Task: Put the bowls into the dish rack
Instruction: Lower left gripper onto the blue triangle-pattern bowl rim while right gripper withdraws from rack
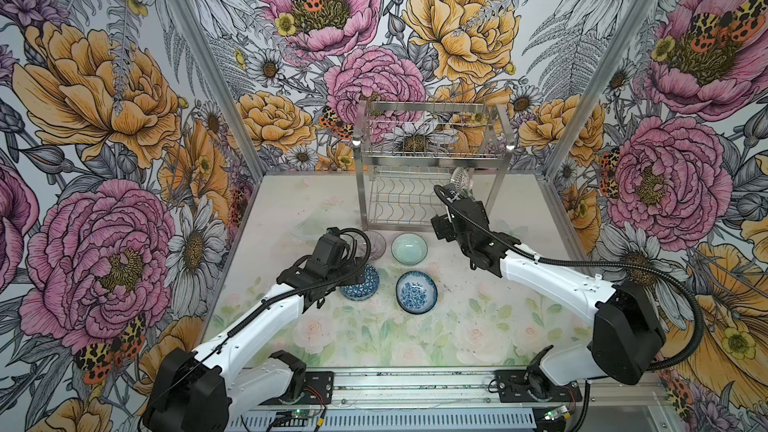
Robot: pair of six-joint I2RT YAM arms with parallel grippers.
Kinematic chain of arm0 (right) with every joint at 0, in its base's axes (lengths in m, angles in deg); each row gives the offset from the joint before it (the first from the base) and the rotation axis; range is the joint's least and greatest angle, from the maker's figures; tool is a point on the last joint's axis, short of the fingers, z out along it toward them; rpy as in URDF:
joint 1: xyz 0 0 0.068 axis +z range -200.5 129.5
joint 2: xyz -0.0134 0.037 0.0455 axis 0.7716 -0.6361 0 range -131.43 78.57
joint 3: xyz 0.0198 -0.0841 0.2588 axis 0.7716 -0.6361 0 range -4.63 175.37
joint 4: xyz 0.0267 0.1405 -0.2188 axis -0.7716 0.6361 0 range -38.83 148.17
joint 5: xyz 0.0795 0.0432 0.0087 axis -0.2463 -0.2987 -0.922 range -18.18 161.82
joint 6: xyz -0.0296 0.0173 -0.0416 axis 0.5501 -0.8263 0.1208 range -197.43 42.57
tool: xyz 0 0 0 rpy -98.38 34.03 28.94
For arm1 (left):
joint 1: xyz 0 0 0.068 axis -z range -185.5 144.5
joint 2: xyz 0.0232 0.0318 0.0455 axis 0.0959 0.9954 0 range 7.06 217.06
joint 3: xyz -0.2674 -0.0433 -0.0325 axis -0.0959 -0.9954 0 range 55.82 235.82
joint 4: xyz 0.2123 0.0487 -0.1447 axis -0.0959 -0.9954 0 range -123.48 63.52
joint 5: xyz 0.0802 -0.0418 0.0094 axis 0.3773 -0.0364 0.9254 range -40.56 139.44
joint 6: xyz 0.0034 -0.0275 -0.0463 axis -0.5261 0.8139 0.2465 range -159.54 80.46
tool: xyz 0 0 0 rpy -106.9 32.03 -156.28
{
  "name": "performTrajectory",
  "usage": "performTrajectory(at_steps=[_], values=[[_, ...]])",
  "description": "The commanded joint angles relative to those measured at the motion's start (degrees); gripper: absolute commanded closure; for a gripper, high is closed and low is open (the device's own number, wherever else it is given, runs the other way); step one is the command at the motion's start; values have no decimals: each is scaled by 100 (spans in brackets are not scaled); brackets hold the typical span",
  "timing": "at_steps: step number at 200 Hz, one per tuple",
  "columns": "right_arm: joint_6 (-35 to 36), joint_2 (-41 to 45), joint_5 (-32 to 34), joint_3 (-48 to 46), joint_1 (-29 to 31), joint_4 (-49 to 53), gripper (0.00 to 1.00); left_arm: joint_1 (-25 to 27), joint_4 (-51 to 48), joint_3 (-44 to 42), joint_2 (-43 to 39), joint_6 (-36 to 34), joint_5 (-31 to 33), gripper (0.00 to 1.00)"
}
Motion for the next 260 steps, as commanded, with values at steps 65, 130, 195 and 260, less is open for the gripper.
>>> performTrajectory(at_steps=[65, 130, 195, 260], values=[[-133, 51, -3, 2, 5, 65, 0, 120, 3, -92, 313, 181, 502, 25], [-118, 71, 11, -4, -10, 63, 0, 126, 47, -73, 643, 119, 521, 56], [-110, 149, 10, -5, -55, 83, 0, 118, 38, -64, 720, 49, 608, 82], [-114, 247, 5, -2, -72, 123, 0, 69, 23, -95, 743, 41, 646, 96]])
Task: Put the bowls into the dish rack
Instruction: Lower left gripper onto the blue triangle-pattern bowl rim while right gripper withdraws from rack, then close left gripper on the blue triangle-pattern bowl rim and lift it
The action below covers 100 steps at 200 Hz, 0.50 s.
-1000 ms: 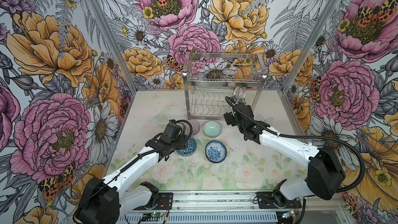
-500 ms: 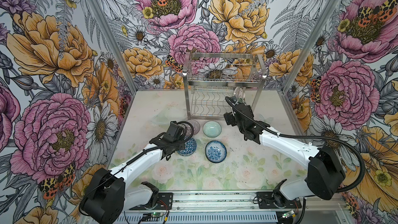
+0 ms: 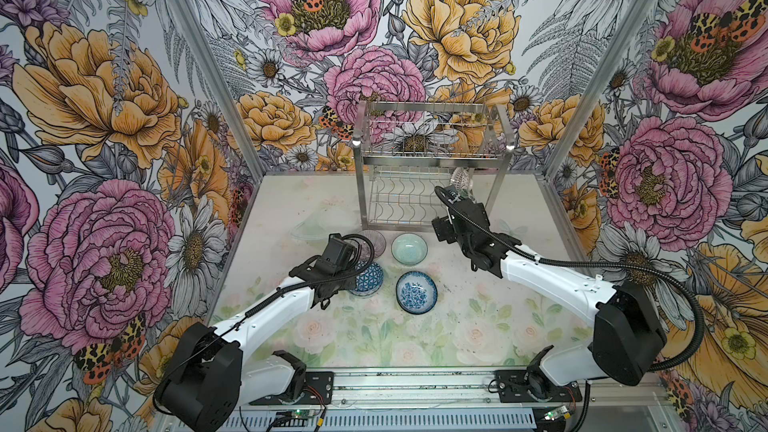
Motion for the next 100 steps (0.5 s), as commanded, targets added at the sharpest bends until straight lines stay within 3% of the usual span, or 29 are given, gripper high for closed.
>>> performTrajectory(at_steps=[1, 15, 100], values=[[-66, 238, 10, 20, -36, 18, 0, -19, 15, -31, 56, -43, 70, 96], [-64, 259, 7, 13, -34, 29, 0, -22, -11, -20, 36, -43, 71, 100], [-79, 390, -54, 18, -37, 87, 0, -17, -202, 39, -529, -83, 325, 100]])
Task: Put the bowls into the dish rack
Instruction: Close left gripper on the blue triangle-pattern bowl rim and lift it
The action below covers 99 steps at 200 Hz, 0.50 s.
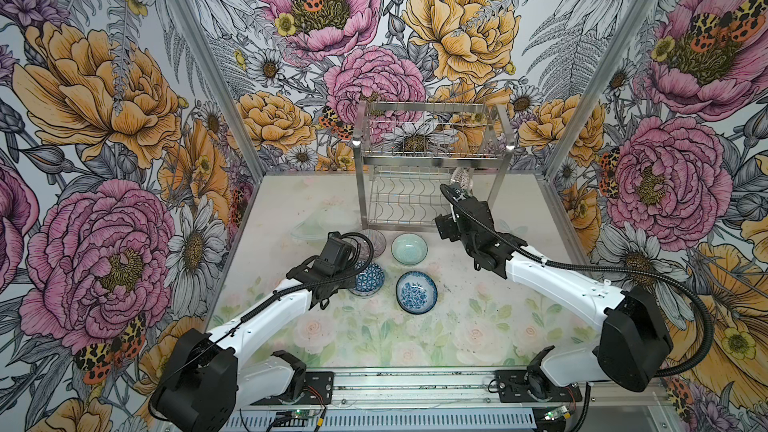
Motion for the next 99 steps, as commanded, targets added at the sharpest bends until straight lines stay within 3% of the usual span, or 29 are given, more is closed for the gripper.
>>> performTrajectory(at_steps=[1, 99], values=[[-78, 177, -54, 20, -26, 39, 0, -21, -167, 36, -271, -83, 326, 100], [-97, 169, -162, 99, -24, 73, 0, 150, -220, 428, -399, -352, 501, 100]])
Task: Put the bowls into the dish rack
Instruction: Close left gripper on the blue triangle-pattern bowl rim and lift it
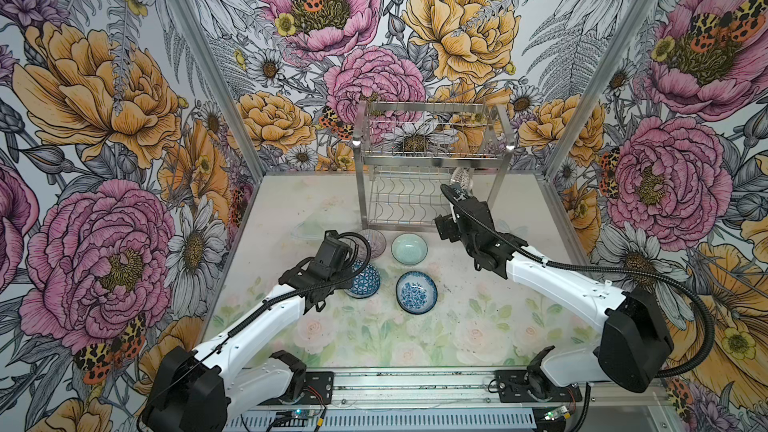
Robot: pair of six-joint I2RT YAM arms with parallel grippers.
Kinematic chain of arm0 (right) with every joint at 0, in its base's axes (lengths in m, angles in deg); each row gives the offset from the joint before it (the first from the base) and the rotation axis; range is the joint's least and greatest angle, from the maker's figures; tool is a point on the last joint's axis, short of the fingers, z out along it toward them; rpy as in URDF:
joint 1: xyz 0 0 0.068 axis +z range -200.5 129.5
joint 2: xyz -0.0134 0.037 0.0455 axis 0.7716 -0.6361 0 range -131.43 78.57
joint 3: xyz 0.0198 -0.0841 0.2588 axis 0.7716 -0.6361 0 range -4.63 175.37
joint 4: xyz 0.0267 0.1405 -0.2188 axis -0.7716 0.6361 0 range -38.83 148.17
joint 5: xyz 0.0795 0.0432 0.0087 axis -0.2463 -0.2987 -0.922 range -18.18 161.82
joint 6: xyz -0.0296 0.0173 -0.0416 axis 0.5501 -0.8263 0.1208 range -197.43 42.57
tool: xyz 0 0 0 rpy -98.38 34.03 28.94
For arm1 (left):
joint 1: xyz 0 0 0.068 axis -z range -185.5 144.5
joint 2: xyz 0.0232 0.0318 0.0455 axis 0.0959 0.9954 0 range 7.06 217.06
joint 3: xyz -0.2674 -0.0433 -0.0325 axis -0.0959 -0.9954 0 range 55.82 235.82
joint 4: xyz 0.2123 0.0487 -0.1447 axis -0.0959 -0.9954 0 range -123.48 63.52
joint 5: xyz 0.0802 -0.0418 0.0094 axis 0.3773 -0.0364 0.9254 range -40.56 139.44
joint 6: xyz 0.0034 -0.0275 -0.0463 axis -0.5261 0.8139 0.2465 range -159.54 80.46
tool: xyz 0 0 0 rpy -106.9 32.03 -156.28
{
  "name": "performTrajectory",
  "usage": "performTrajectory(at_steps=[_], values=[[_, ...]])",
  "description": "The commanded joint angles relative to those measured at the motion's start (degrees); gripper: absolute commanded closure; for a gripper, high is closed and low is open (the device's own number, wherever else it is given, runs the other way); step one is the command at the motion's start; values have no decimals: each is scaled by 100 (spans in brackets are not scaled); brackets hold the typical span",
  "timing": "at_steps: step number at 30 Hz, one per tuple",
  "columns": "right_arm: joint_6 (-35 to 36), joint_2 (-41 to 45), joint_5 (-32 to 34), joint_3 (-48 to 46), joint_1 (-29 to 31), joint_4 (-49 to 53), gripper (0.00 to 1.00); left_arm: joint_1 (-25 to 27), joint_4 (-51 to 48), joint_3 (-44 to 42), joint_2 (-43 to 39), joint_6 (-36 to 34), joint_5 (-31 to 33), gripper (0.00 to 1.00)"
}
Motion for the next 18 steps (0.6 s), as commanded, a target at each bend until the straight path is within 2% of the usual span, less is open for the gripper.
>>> performTrajectory(at_steps=[1, 10, 18], values=[[-64, 154, -57, 100, -21, 23, 0, 54, 130, 308, 15, -112, 234, 100], [-37, 145, -62, 119, -27, 33, 0, 9, 103, 353, 218, -108, 210, 100], [-62, 153, -118, 124, -22, 37, 0, 33, 60, 385, 83, -203, 221, 100]])
